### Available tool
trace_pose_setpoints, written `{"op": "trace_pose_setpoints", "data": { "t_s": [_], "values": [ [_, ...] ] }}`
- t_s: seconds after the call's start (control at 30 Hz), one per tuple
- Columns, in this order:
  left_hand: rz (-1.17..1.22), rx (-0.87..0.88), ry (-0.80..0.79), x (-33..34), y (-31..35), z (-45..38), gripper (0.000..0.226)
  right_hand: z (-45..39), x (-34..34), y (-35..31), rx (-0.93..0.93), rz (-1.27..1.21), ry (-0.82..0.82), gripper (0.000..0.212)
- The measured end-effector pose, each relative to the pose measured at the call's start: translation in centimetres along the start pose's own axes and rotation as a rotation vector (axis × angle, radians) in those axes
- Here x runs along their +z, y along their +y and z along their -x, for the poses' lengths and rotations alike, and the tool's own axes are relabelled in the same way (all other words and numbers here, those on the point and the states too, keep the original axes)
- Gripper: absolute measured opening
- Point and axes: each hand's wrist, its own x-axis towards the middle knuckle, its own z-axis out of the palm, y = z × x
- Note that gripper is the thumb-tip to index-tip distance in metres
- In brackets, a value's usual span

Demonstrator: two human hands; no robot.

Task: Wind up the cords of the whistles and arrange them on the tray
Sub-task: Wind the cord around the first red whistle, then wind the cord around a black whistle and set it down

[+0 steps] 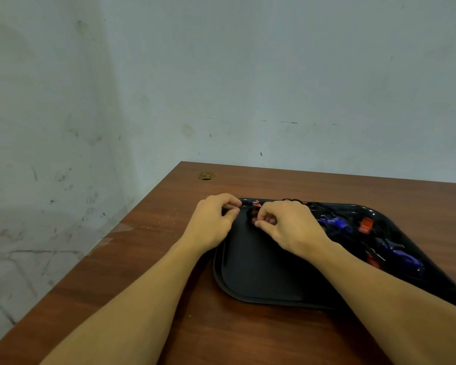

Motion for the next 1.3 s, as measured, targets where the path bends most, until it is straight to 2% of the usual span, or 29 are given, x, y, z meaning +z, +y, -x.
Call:
{"op": "trace_pose_setpoints", "data": {
  "t_s": [0.2, 0.37, 0.53, 0.63, 0.83, 0.97, 1.1, 1.23, 1.3],
  "values": [
    [-0.004, 0.011, 0.010, -0.2, 0.4, 0.2, 0.022, 0.2, -0.8, 0.2, -0.044, 0.018, 0.078, 0.011],
    [-0.007, -0.001, 0.017, -0.6, 0.8, 0.4, 0.021, 0.7, -3.1, 1.8, 0.036, -0.008, 0.138, 0.008],
    [-0.003, -0.010, 0.055, -0.7, 1.6, 0.7, 0.018, 2.8, -4.8, 4.3, 0.081, 0.127, -0.167, 0.012],
    [0.005, -0.007, 0.073, -0.7, 2.5, 1.0, 0.017, 4.0, -5.7, 5.5, 0.086, 0.196, -0.201, 0.011],
    [0.015, 0.014, 0.072, -0.4, 4.5, 1.6, 0.013, 5.4, -7.2, 5.9, 0.066, 0.193, -0.310, 0.028],
    [-0.034, 0.066, -0.005, -0.3, 6.2, 2.2, 0.013, 5.7, -7.7, 6.0, 0.075, 0.216, -0.350, 0.021],
    [-0.062, 0.104, -0.083, -0.3, 8.1, 3.0, 0.015, 5.9, -7.7, 5.9, 0.073, 0.260, -0.333, 0.019],
    [-0.079, 0.130, -0.147, 0.0, 9.6, 3.4, 0.016, 6.5, -7.8, 6.0, 0.044, 0.229, -0.225, 0.006],
    [-0.096, 0.156, -0.190, 0.7, 10.5, 3.6, 0.016, 6.8, -7.7, 6.1, 0.069, 0.175, -0.195, 0.012]
  ]
}}
